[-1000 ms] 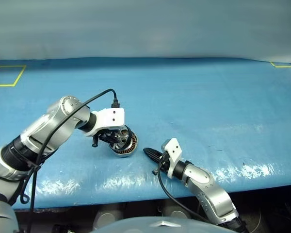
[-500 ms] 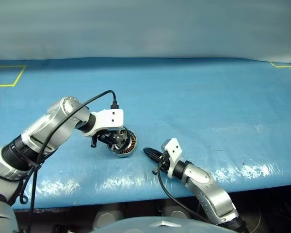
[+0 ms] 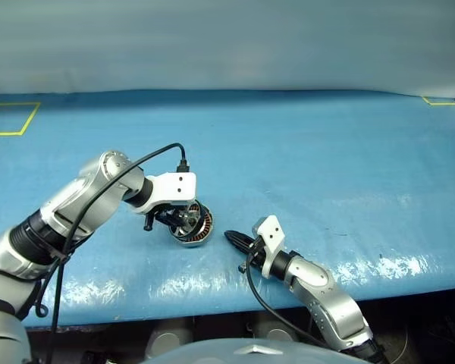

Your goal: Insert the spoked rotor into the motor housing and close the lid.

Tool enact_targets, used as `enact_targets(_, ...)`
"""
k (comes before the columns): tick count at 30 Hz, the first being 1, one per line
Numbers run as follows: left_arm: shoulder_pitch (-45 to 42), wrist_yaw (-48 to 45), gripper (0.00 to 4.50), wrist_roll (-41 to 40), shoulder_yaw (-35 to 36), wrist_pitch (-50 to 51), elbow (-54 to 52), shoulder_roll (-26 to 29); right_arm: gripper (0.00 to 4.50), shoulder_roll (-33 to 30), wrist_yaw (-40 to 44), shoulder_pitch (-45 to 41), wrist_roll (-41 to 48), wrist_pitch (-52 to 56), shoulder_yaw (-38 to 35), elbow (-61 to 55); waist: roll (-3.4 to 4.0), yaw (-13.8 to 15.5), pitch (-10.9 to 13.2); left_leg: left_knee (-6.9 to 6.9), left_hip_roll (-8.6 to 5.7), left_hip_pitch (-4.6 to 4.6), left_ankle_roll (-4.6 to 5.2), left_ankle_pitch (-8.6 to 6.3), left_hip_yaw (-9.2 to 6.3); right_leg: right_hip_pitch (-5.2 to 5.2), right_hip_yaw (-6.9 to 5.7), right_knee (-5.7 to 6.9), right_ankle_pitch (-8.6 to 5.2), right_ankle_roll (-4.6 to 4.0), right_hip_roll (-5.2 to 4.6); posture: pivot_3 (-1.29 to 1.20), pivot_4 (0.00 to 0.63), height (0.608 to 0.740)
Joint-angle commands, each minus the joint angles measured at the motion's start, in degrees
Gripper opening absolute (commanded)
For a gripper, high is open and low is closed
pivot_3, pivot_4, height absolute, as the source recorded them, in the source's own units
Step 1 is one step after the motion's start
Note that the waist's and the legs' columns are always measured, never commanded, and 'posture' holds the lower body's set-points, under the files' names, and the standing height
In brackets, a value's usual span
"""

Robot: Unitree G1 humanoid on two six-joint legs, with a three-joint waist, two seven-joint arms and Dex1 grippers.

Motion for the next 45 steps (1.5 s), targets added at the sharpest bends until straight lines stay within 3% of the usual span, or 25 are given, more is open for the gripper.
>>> enact_targets(1,-1.2,-0.4,2.26,0.8,0.5,-0.7,0.0,0.1,0.00,0.5,-0.2,-0.4,0.0,-0.8,-0.2,-0.6,0.00,0.0,0.0,0.00,0.00,0.00,0.00,0.00,0.00,0.00,0.00,0.00,0.00,0.00,0.00,0.00,0.150,0.740)
enact_targets(7,-1.9,0.6,4.28,-2.9,4.3,2.2,-1.5,-2.8,0.00,0.3,-0.3,-0.4,0.1,-0.6,-0.3,-0.8,0.00,0.1,0.0,0.06,-0.01,-0.02,0.01,0.00,-0.01,0.02,0.00,0.00,0.00,0.00,-0.01,0.00,0.150,0.740)
enact_targets(8,-2.0,0.5,4.48,-3.6,4.9,2.7,-1.8,-2.9,0.00,0.2,-0.3,-0.4,0.1,-0.5,-0.3,-0.8,0.00,0.1,0.0,0.06,-0.01,-0.02,0.01,0.00,-0.02,0.02,-0.01,0.00,0.00,0.01,-0.01,0.00,0.150,0.740)
enact_targets(12,-1.8,1.0,4.48,-8.4,8.8,6.1,-4.2,-4.1,0.00,0.0,-0.3,-0.4,0.2,-0.3,-0.4,-1.0,0.00,0.0,0.0,0.05,0.00,-0.02,0.01,0.00,-0.02,0.01,-0.01,0.00,0.00,0.01,-0.01,0.00,0.150,0.740)
enact_targets(15,-0.5,2.4,3.81,-11.7,11.8,8.5,-5.8,-4.8,0.00,-0.1,-0.3,-0.5,0.3,-0.1,-0.5,-1.1,0.00,0.0,0.0,0.04,0.00,-0.02,0.01,0.00,-0.03,0.02,-0.01,0.00,0.00,0.01,-0.02,0.00,0.150,0.740)
enact_targets(19,3.6,6.9,2.47,-16.5,18.4,12.0,-7.8,-7.1,0.00,-0.1,-0.6,-0.7,0.3,0.0,-1.0,-1.5,0.01,0.0,0.0,0.03,0.01,0.00,0.01,0.00,-0.02,0.02,0.01,0.00,0.00,0.00,-0.02,0.00,0.150,0.740)
enact_targets(23,6.9,15.2,1.13,-23.6,32.1,16.4,-9.4,-14.7,0.00,-0.6,-1.2,-1.2,0.2,0.2,-2.0,-2.8,-0.02,0.1,0.0,0.10,0.01,-0.03,0.00,0.00,-0.10,0.03,-0.01,-0.01,0.01,0.01,-0.03,0.00,0.150,0.740)
enact_targets(26,8.8,23.4,0.10,-23.9,40.8,16.0,-9.6,-18.4,0.00,-0.6,-1.4,-2.4,0.7,0.8,-2.6,-4.3,-0.02,0.1,0.0,0.16,0.01,-0.02,0.00,0.00,-0.13,0.07,-0.02,-0.02,0.03,0.02,-0.04,0.00,0.150,0.740)
enact_targets(31,13.3,35.2,0.01,-20.9,51.0,6.6,-6.9,-22.4,0.00,-0.3,-0.9,-4.2,0.5,1.8,-1.5,-5.3,-0.01,0.1,0.0,0.11,0.06,0.07,-0.03,0.01,-0.06,0.07,0.00,-0.04,0.16,-0.12,-0.02,0.00,0.150,0.740)
enact_targets(36,19.9,37.5,0.01,-17.7,53.3,-6.0,-0.5,-21.8,0.00,0.0,-0.6,-4.3,0.6,2.4,-0.4,-5.7,-0.01,0.6,0.0,0.10,0.04,0.05,-0.06,0.03,0.00,0.05,0.03,-0.09,0.22,-0.15,-0.03,0.00,0.150,0.740)
enact_targets(45,20.3,20.0,0.01,-29.1,49.1,-0.2,18.0,-17.1,0.00,-0.8,2.3,-0.7,0.8,-3.0,0.6,-4.4,-0.02,0.8,0.0,0.18,0.00,0.01,-0.04,0.03,0.05,0.08,0.00,-0.14,0.17,-0.27,-0.03,0.00,0.150,0.740)
